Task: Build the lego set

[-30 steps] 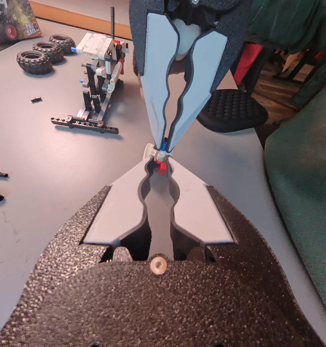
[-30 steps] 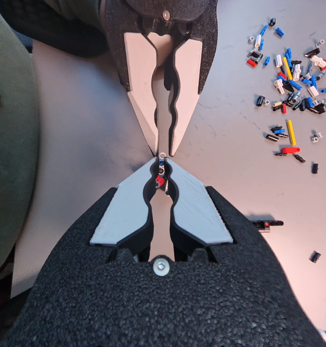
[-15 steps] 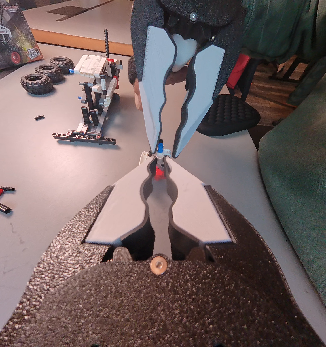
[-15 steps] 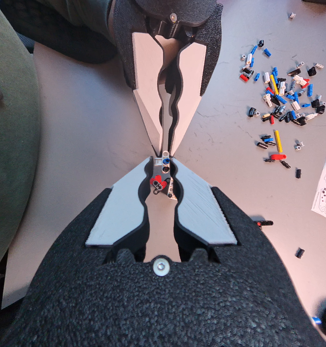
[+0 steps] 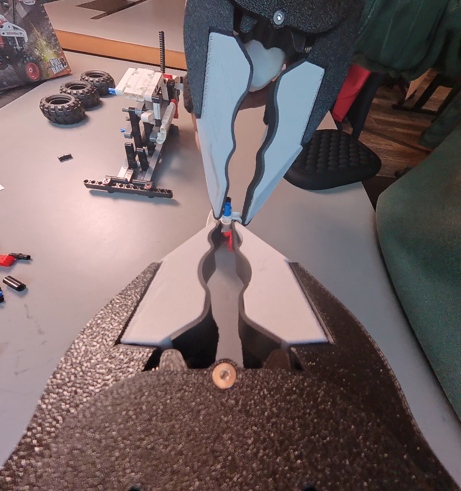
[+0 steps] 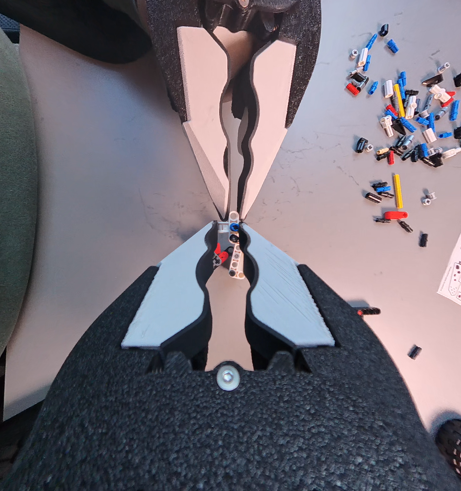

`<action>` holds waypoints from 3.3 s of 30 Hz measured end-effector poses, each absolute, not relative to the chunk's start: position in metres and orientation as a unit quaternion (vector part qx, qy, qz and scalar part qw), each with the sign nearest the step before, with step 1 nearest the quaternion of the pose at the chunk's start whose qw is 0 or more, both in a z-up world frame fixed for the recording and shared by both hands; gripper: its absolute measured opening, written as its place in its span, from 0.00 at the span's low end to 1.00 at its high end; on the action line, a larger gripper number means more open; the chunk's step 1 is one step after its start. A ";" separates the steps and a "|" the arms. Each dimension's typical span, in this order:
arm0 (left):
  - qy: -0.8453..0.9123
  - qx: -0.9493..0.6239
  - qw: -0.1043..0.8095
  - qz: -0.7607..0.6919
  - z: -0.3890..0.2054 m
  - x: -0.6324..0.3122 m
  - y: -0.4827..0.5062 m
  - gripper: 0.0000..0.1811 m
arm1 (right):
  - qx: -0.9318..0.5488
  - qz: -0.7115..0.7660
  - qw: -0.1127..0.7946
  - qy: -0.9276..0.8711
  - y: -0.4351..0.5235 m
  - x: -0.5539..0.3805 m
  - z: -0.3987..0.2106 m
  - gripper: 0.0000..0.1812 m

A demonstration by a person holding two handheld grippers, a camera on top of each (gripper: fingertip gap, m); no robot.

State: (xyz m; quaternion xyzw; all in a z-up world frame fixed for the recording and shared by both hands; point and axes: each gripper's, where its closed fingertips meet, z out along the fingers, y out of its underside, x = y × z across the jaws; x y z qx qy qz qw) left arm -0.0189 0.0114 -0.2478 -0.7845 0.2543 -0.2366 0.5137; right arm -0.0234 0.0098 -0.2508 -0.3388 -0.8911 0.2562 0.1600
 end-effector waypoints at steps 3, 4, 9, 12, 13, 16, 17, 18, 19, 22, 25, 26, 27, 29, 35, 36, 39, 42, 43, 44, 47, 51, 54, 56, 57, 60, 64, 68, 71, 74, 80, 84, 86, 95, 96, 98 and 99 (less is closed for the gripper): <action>0.248 -0.793 0.493 -0.257 -0.254 -0.019 0.010 0.04 | -0.356 0.256 0.153 -0.886 0.014 -0.022 -0.255 0.08; 0.248 -0.798 0.487 -0.253 -0.257 -0.021 0.010 0.05 | -0.364 0.253 0.159 -0.882 0.020 -0.023 -0.256 0.08; 0.261 -0.834 0.441 -0.203 -0.283 -0.030 0.019 0.15 | -0.388 0.257 0.157 -0.871 0.029 -0.020 -0.258 0.08; 0.282 -0.839 0.423 -0.195 -0.290 -0.026 0.028 0.15 | -0.389 0.233 0.148 -0.879 0.029 -0.019 -0.265 0.08; 0.290 -0.838 0.415 -0.201 -0.292 -0.022 0.029 0.15 | -0.391 0.228 0.145 -0.880 0.029 -0.020 -0.268 0.08; 0.315 -0.839 0.396 -0.200 -0.300 -0.019 0.030 0.13 | -0.400 0.220 0.134 -0.880 0.028 -0.021 -0.271 0.08; 0.322 -0.838 0.392 -0.199 -0.301 -0.018 0.030 0.12 | -0.403 0.217 0.131 -0.879 0.029 -0.022 -0.272 0.08; 0.328 -0.837 0.390 -0.201 -0.302 -0.017 0.030 0.11 | -0.405 0.212 0.129 -0.880 0.030 -0.022 -0.274 0.08; 0.333 -0.835 0.388 -0.202 -0.302 -0.015 0.031 0.09 | -0.404 0.210 0.124 -0.881 0.029 -0.021 -0.275 0.08; 0.340 -0.834 0.386 -0.200 -0.303 -0.012 0.032 0.06 | -0.409 0.207 0.115 -0.881 0.028 -0.021 -0.277 0.08; 0.339 -0.835 0.386 -0.198 -0.303 -0.012 0.032 0.05 | -0.410 0.199 0.114 -0.883 0.030 -0.020 -0.277 0.08; 0.336 -0.836 0.385 -0.200 -0.303 -0.012 0.031 0.05 | -0.410 0.196 0.114 -0.883 0.030 -0.019 -0.277 0.08; 0.335 -0.836 0.384 -0.203 -0.303 -0.011 0.030 0.05 | -0.409 0.195 0.113 -0.884 0.029 -0.019 -0.277 0.08; 0.336 -0.836 0.384 -0.204 -0.303 -0.011 0.030 0.05 | -0.406 0.197 0.114 -0.885 0.029 -0.017 -0.277 0.08; 0.335 -0.836 0.382 -0.209 -0.303 -0.010 0.029 0.05 | -0.404 0.204 0.111 -0.885 0.029 -0.014 -0.279 0.08; 0.333 -0.836 0.381 -0.211 -0.303 -0.010 0.029 0.05 | -0.403 0.203 0.111 -0.886 0.029 -0.015 -0.279 0.08; 0.329 -0.837 0.379 -0.216 -0.303 -0.010 0.029 0.04 | -0.395 0.192 0.108 -0.892 0.029 -0.014 -0.279 0.08; 0.332 -0.837 0.380 -0.214 -0.303 -0.009 0.029 0.04 | -0.370 0.165 0.099 -0.909 0.029 -0.013 -0.279 0.08; 0.333 -0.836 0.379 -0.214 -0.303 -0.009 0.028 0.04 | -0.359 0.156 0.095 -0.915 0.029 -0.012 -0.279 0.08; 0.332 -0.837 0.378 -0.215 -0.303 -0.009 0.028 0.04 | -0.349 0.148 0.093 -0.921 0.028 -0.013 -0.279 0.08; 0.332 -0.837 0.377 -0.217 -0.303 -0.009 0.028 0.04 | -0.329 0.126 0.079 -0.933 0.028 -0.013 -0.279 0.08; 0.336 -0.836 0.378 -0.212 -0.303 -0.007 0.028 0.04 | -0.290 0.085 0.053 -0.952 0.028 -0.011 -0.279 0.07; 0.334 -0.837 0.377 -0.213 -0.303 -0.006 0.028 0.04 | -0.260 0.055 0.042 -0.963 0.029 -0.009 -0.280 0.07; 0.335 -0.836 0.376 -0.216 -0.303 -0.007 0.028 0.04 | -0.253 0.049 0.039 -0.965 0.029 -0.008 -0.280 0.07; 0.335 -0.836 0.376 -0.217 -0.303 -0.007 0.028 0.04 | -0.255 0.050 0.039 -0.965 0.029 -0.009 -0.280 0.07; 0.333 -0.837 0.376 -0.215 -0.302 -0.007 0.028 0.04 | -0.268 0.053 0.043 -0.961 0.030 -0.010 -0.281 0.07; 0.329 -0.842 0.373 -0.210 -0.302 -0.007 0.028 0.03 | -0.280 0.069 0.053 -0.956 0.027 -0.010 -0.281 0.07; 0.326 -0.844 0.370 -0.212 -0.302 -0.006 0.027 0.03 | -0.280 0.071 0.053 -0.956 0.026 -0.009 -0.281 0.07; 0.326 -0.846 0.369 -0.202 -0.302 -0.005 0.027 0.03 | -0.278 0.060 0.067 -0.956 0.028 -0.007 -0.282 0.07; 0.327 -0.848 0.368 -0.198 -0.302 -0.005 0.027 0.03 | -0.281 0.058 0.069 -0.956 0.028 -0.007 -0.282 0.07; 0.326 -0.849 0.370 -0.190 -0.301 -0.005 0.027 0.03 | -0.269 0.045 0.078 -0.959 0.028 -0.007 -0.283 0.07; 0.325 -0.846 0.374 -0.198 -0.302 -0.006 0.027 0.04 | -0.282 0.065 0.073 -0.954 0.027 -0.010 -0.282 0.07; 0.324 -0.843 0.379 -0.201 -0.302 -0.007 0.027 0.04 | -0.297 0.079 0.072 -0.949 0.027 -0.012 -0.281 0.08; 0.324 -0.840 0.384 -0.204 -0.303 -0.007 0.027 0.04 | -0.315 0.129 0.130 -0.931 0.026 -0.017 -0.283 0.12; 0.325 -0.840 0.384 -0.204 -0.303 -0.007 0.027 0.04 | -0.315 0.134 0.130 -0.931 0.026 -0.016 -0.283 0.10; 0.324 -0.840 0.384 -0.207 -0.303 -0.007 0.027 0.04 | -0.313 0.142 0.133 -0.930 0.025 -0.015 -0.283 0.09; 0.324 -0.839 0.384 -0.207 -0.303 -0.007 0.027 0.04 | -0.312 0.144 0.134 -0.930 0.025 -0.015 -0.283 0.09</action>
